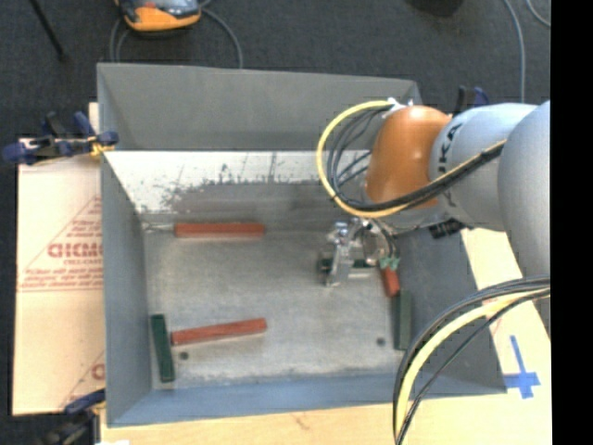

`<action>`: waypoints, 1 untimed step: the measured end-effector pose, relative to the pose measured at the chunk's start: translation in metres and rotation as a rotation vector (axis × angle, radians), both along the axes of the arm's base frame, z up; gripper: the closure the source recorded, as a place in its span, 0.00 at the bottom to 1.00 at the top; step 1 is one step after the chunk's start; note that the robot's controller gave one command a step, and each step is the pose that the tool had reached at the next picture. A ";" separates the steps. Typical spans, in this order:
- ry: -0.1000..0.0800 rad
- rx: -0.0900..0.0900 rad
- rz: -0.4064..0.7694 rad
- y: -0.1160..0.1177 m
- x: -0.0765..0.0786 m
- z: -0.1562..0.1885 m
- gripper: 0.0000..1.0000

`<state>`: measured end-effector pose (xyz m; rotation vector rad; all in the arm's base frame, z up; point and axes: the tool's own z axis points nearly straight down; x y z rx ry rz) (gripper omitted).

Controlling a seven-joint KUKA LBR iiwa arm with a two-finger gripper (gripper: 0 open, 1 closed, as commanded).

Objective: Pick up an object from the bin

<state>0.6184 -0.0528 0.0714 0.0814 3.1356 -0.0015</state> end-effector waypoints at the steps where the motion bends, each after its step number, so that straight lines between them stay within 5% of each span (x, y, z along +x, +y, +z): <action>1: 0.000 -0.001 0.000 0.000 0.000 0.000 1.00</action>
Offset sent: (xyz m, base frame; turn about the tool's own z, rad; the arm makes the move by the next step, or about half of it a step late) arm 0.0048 0.0474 0.1565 -0.0207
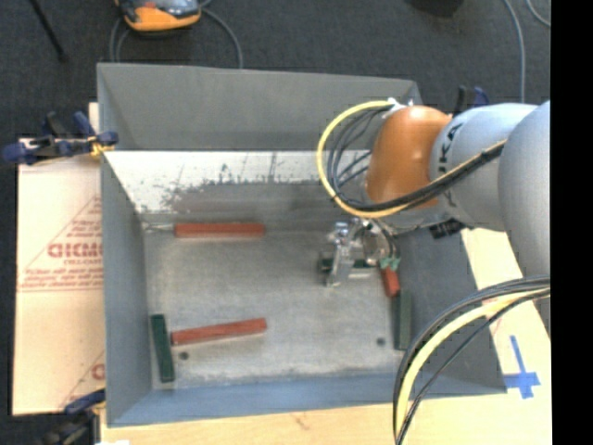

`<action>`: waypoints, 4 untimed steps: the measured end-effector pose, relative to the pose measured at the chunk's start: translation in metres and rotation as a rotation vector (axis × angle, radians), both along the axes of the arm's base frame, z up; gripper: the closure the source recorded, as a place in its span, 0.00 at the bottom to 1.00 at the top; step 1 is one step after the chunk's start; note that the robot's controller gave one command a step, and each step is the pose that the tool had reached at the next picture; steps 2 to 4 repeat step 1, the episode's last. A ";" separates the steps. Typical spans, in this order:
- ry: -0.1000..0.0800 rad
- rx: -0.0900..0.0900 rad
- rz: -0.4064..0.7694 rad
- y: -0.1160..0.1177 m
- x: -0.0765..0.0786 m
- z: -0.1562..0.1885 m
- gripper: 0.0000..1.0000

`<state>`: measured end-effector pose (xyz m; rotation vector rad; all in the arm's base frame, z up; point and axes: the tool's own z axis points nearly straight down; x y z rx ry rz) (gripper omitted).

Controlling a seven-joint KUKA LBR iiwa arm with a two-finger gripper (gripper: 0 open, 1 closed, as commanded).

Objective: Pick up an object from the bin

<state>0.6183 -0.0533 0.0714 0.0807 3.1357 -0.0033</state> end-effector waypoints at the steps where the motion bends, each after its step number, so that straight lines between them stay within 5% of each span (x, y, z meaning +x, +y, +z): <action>1: -0.004 0.003 0.024 0.048 0.007 0.160 1.00; 4: -0.004 0.003 0.024 0.048 0.007 0.160 1.00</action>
Offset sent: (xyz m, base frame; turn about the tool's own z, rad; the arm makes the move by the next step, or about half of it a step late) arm 0.0000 0.0000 0.0000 0.0000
